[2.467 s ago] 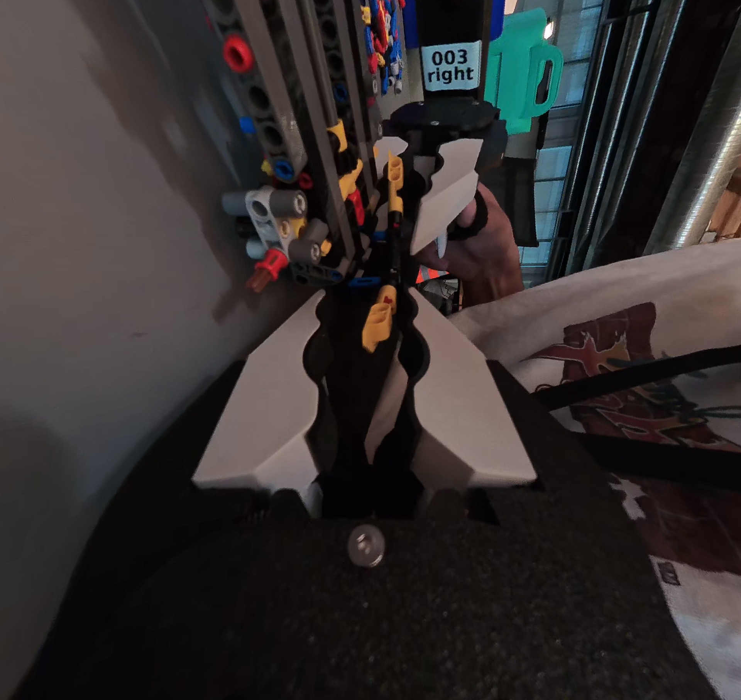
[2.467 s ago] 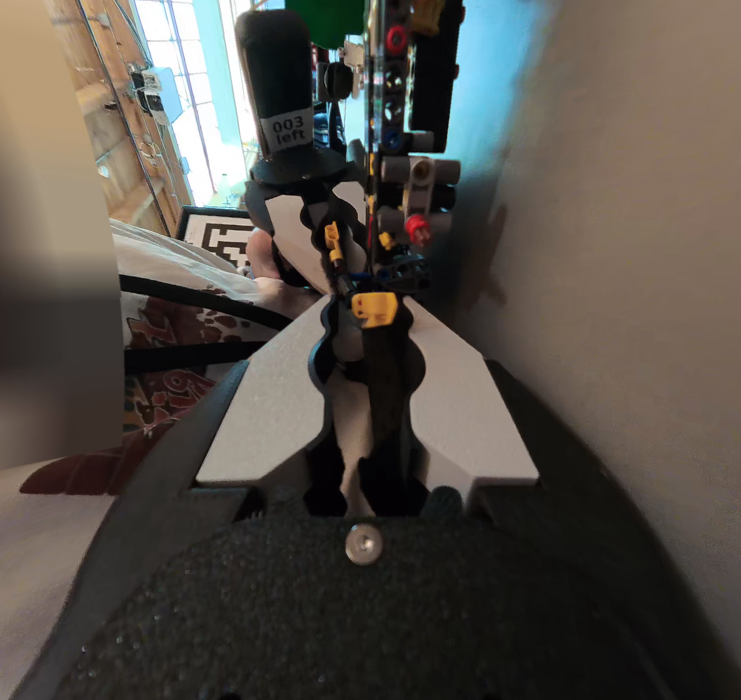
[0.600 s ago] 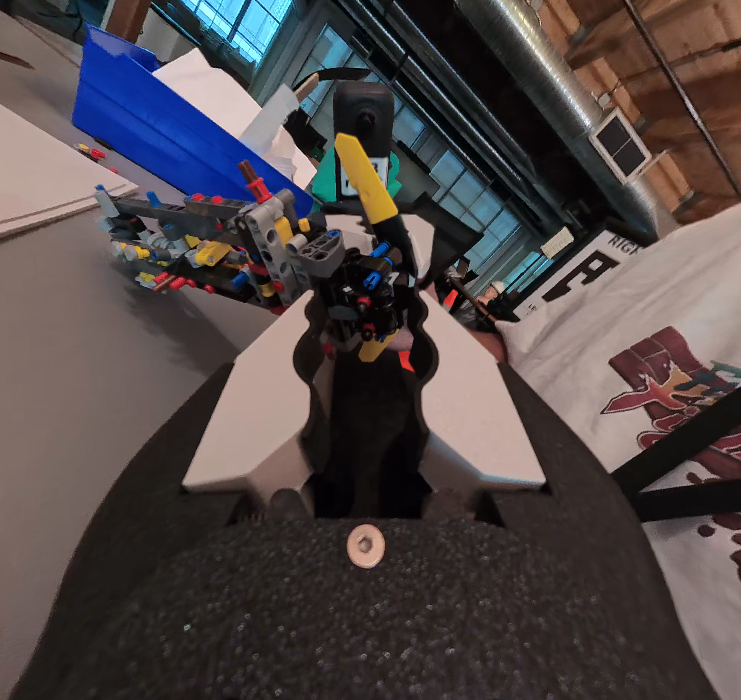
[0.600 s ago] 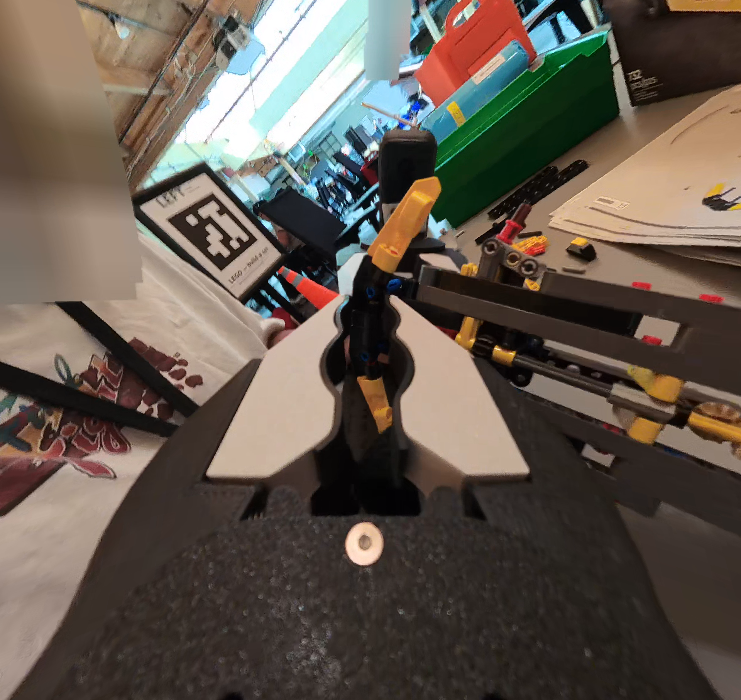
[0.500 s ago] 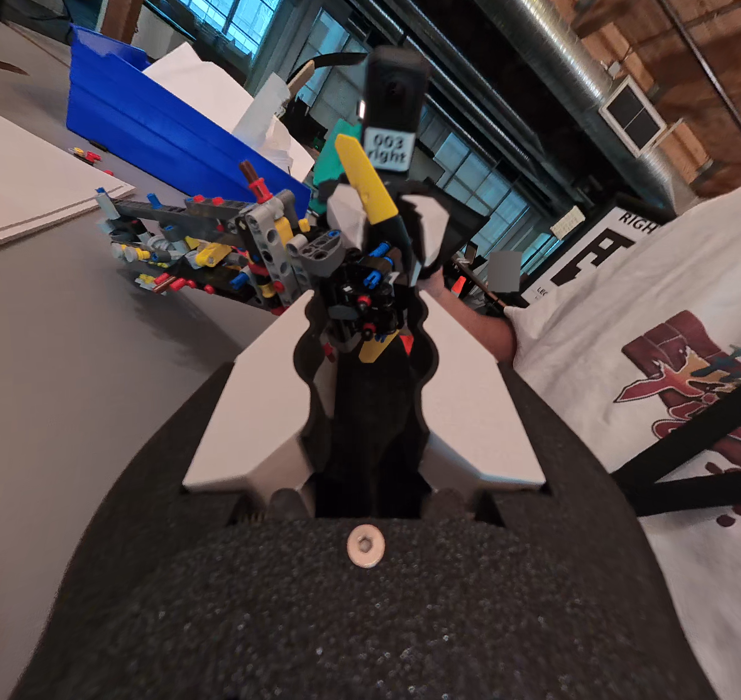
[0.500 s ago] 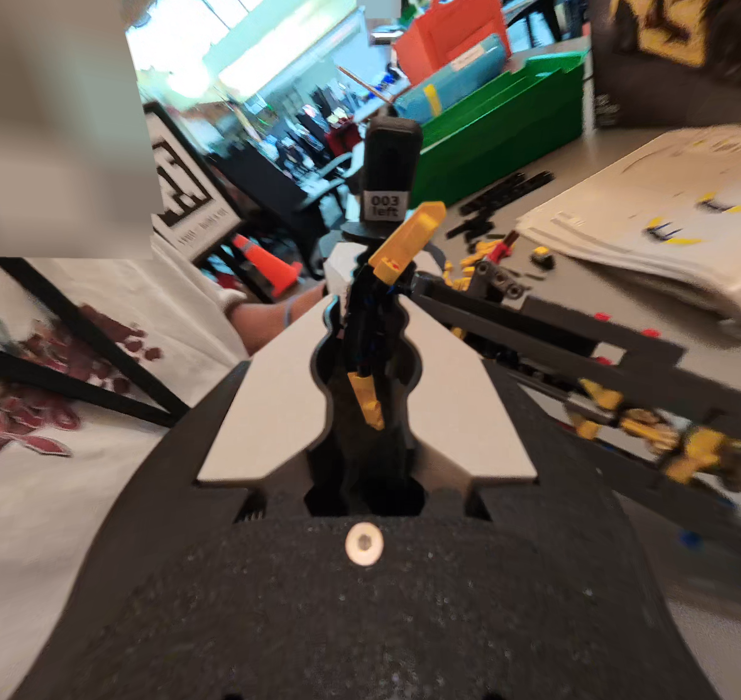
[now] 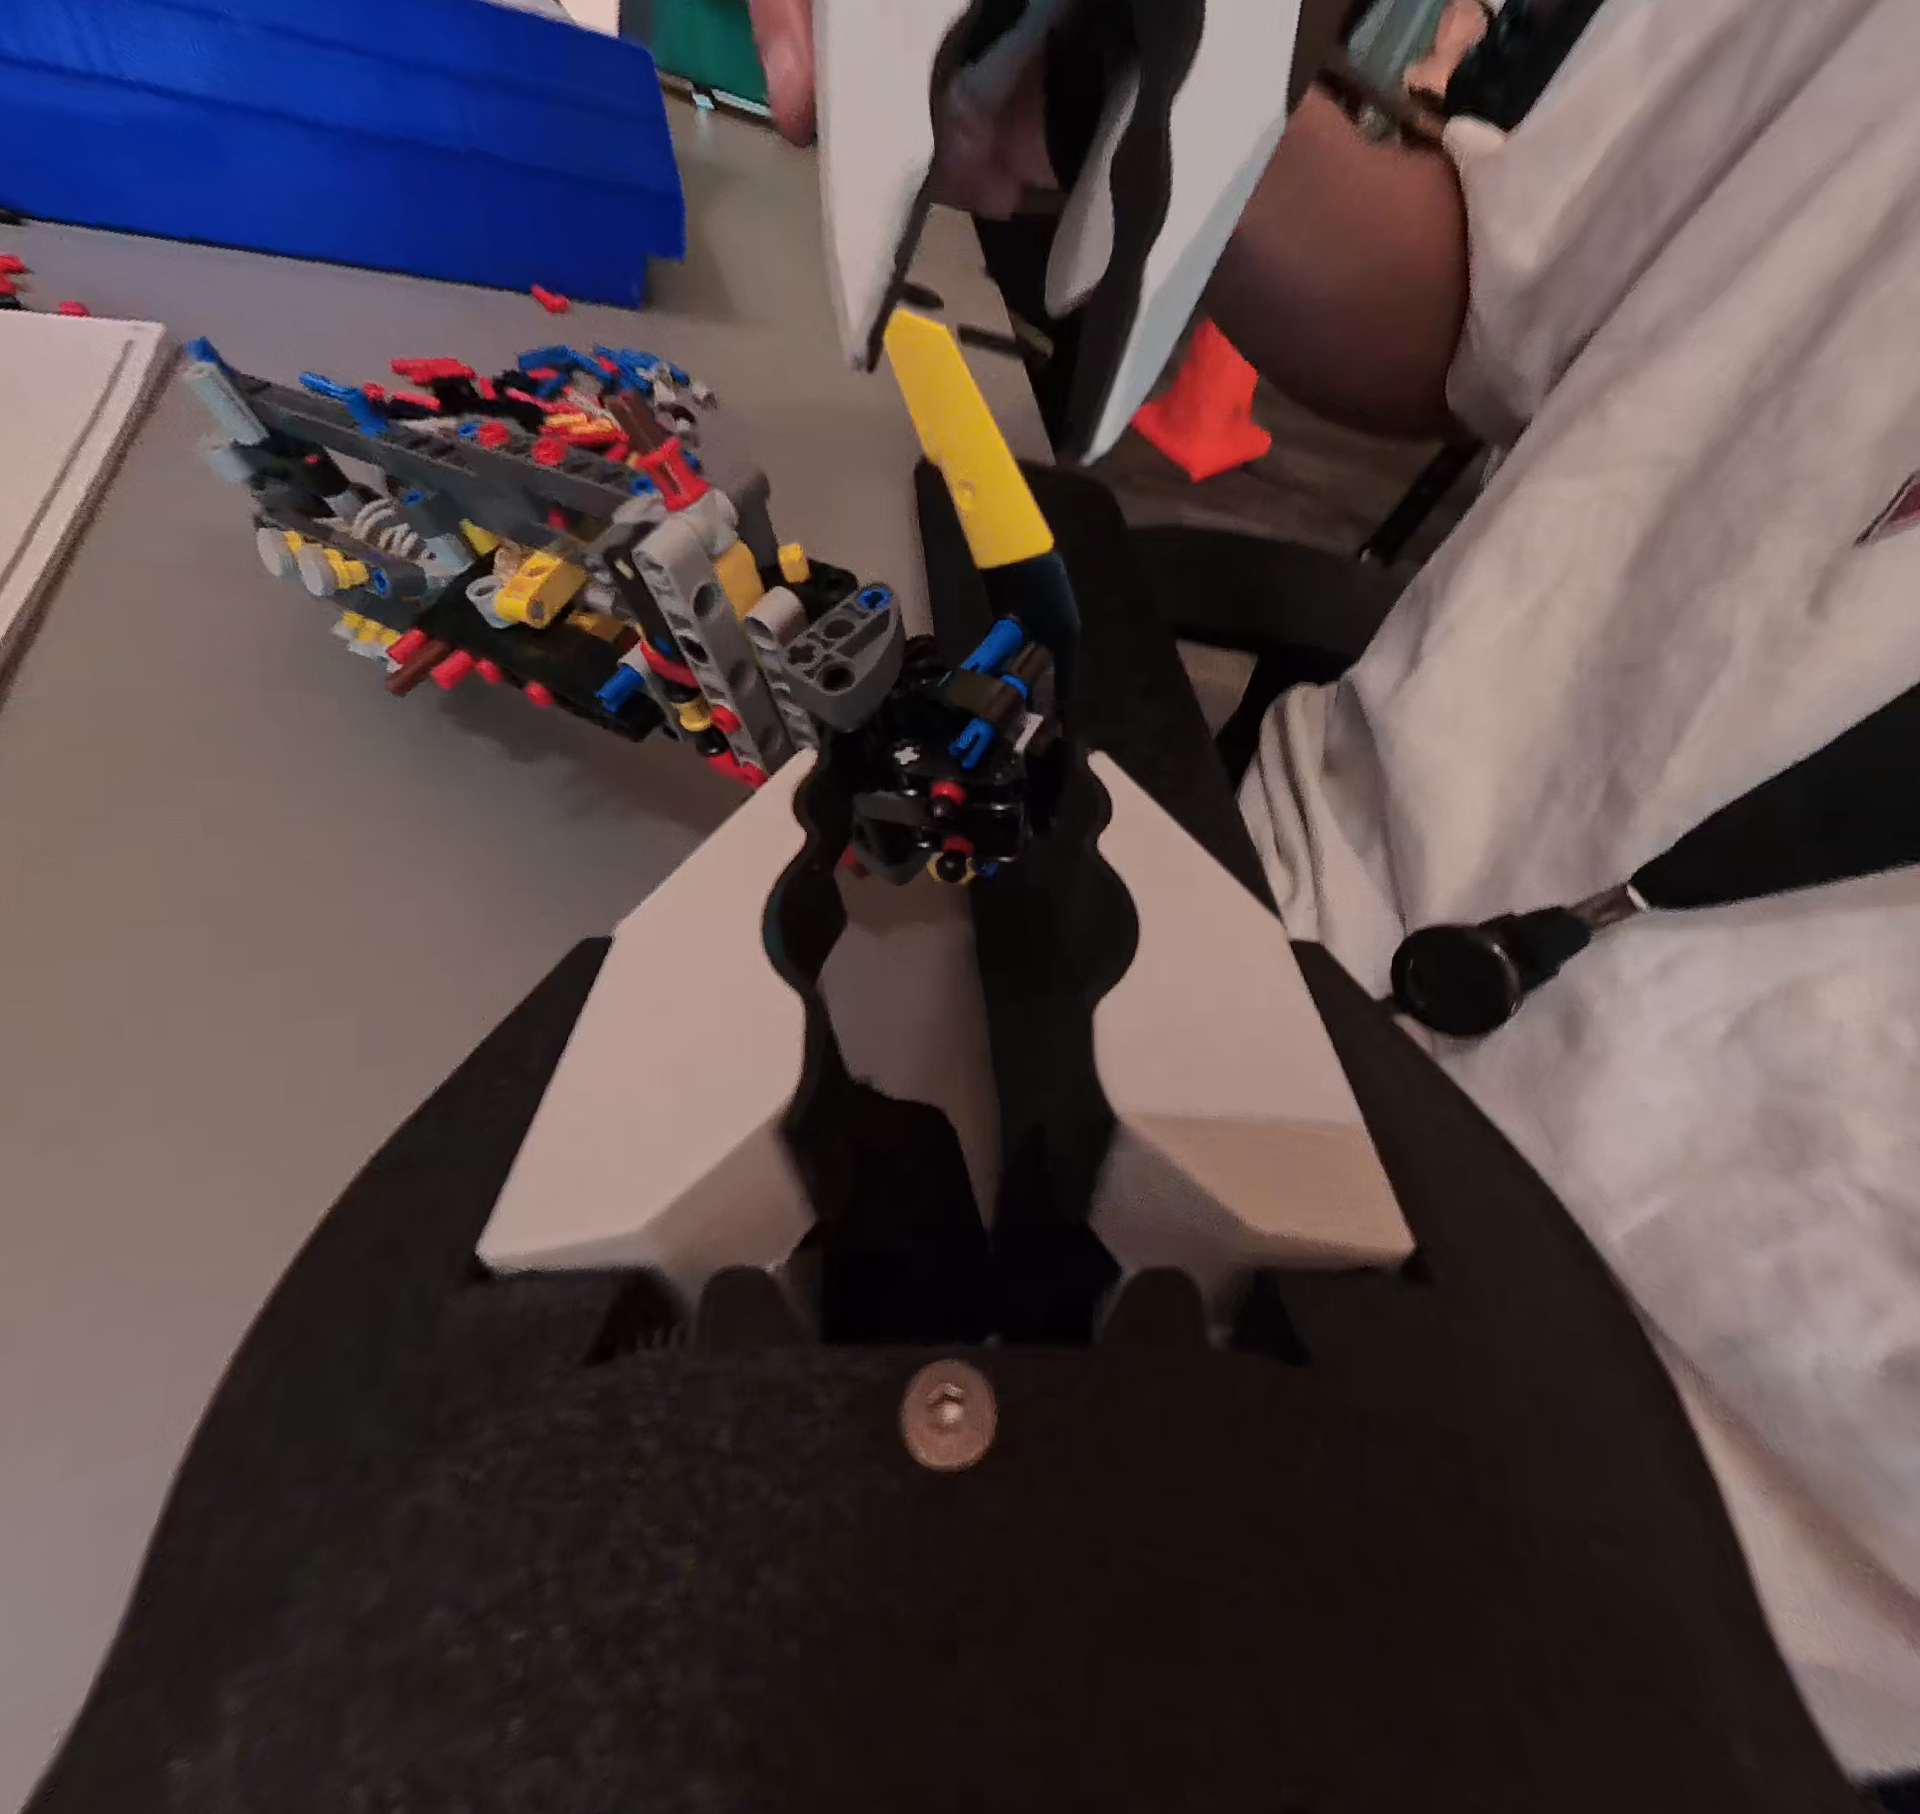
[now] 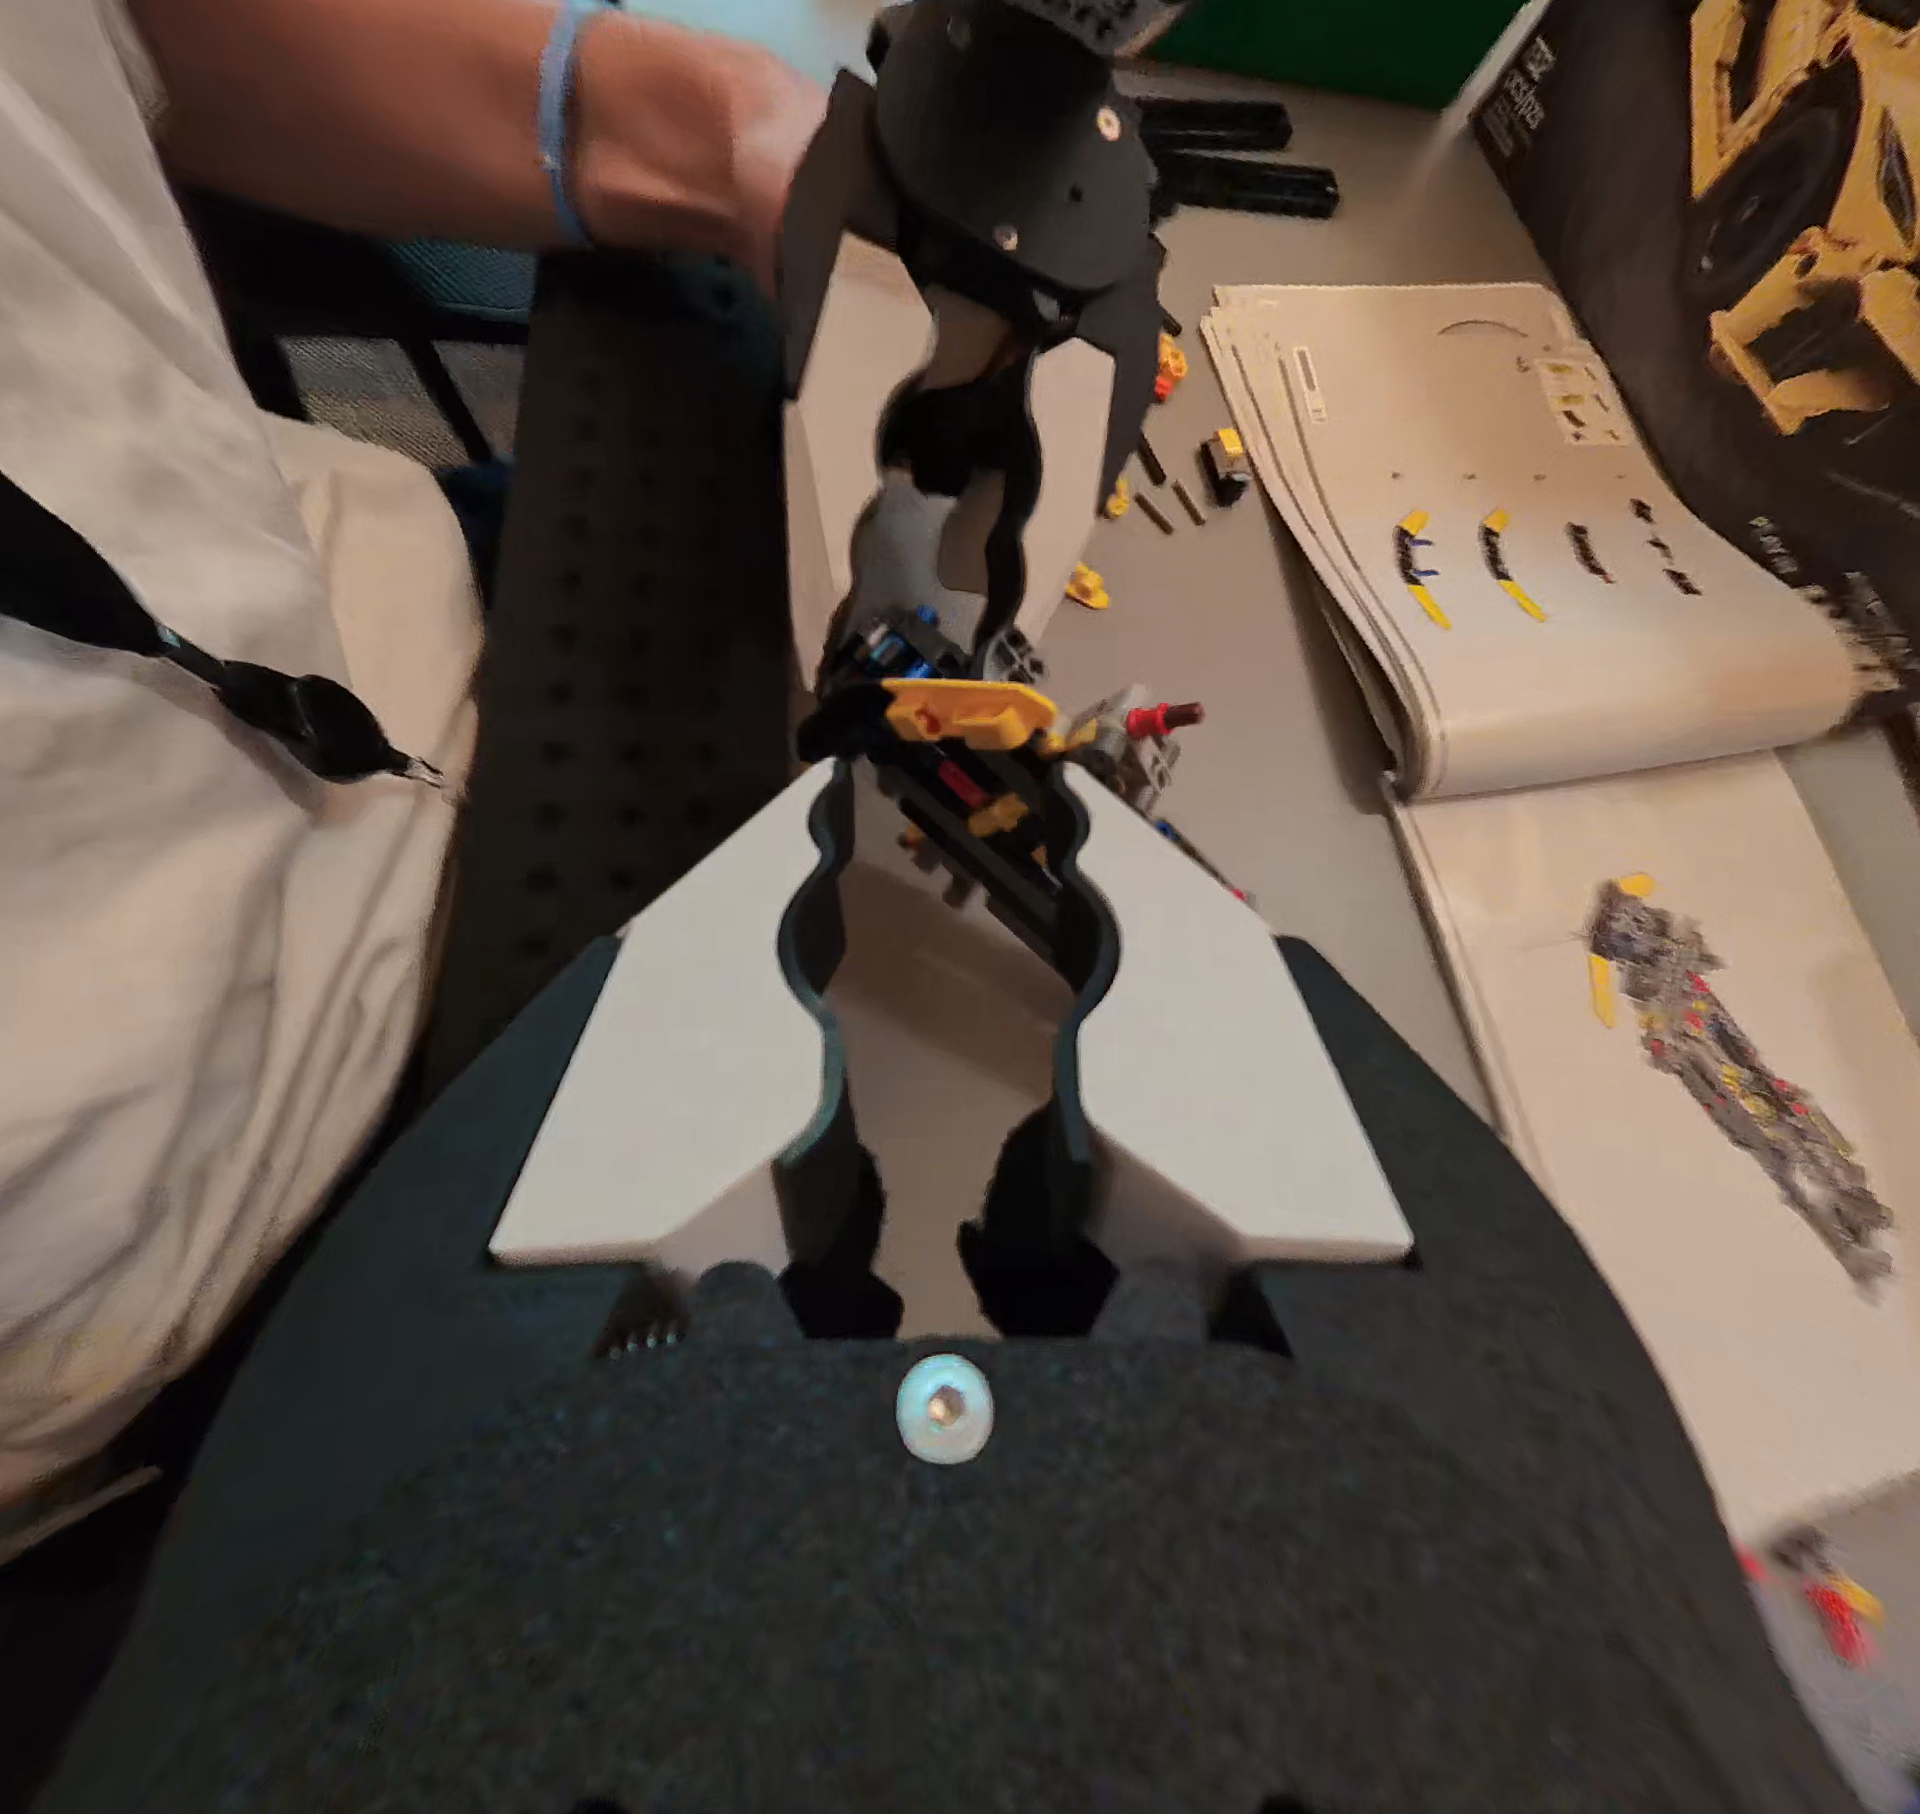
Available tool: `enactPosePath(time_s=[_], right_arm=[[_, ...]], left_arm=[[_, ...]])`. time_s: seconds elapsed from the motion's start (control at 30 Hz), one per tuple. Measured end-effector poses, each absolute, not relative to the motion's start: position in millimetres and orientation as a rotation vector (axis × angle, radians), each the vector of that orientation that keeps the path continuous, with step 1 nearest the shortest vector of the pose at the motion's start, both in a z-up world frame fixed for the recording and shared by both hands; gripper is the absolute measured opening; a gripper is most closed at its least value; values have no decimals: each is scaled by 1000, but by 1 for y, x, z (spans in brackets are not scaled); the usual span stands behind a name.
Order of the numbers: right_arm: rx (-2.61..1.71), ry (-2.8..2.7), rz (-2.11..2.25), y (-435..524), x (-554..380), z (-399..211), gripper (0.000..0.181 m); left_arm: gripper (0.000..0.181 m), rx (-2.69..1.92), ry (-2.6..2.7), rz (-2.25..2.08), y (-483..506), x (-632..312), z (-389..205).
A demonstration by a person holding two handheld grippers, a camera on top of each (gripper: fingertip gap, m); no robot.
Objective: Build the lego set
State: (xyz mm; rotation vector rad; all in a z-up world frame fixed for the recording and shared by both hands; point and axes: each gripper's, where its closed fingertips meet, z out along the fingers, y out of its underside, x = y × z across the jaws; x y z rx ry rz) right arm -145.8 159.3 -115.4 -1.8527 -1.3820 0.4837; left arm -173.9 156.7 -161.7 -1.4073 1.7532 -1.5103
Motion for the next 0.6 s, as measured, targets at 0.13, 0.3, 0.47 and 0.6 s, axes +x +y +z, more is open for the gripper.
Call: enactPosePath(time_s=[0.13,0.3,0.47,0.6], right_arm=[[-1823,-1416,618,157,-160,-120,35],[-1795,-1629,553,158,-158,-130,22],[-1838,-1930,616,146,-173,-136,44],[-1720,-2181,498,142,-188,-154,38]], left_arm=[[38,-1407,1868,-1470,156,-179,-173],[38,-1358,1962,-1393,153,-183,-186],[38,-1299,1981,-1388,149,-184,-182],[38,-1288,1976,-1393,148,-184,-181]])
